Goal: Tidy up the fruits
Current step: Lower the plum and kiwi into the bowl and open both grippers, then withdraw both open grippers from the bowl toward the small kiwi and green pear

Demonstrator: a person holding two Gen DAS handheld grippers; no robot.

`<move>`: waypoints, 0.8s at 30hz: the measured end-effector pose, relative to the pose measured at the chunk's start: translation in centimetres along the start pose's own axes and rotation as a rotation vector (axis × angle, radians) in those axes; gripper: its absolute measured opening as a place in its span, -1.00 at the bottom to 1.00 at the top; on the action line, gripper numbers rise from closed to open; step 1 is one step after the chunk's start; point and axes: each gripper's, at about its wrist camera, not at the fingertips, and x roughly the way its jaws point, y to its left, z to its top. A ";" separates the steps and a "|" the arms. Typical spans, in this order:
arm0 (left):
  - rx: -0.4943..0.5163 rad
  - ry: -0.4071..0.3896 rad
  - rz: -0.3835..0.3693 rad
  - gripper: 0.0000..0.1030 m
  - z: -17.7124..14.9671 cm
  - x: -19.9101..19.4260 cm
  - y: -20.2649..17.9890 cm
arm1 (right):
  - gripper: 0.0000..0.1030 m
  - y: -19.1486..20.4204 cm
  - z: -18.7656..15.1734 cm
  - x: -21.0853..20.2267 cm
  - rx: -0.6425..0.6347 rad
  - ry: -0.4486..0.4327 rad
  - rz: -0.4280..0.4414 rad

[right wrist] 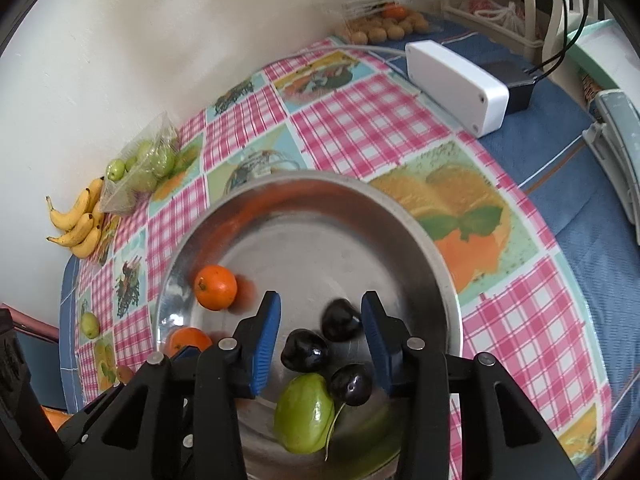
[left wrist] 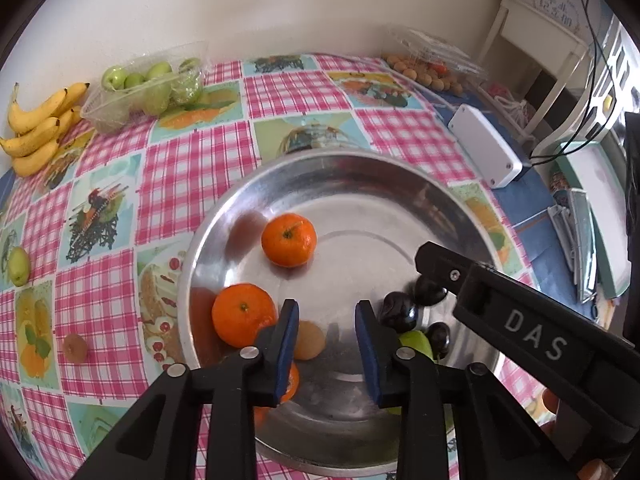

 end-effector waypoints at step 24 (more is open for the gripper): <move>-0.166 0.011 0.092 0.63 -1.1 -3.8 7.6 | 0.70 1.1 -3.0 -2.5 -0.013 0.100 -0.101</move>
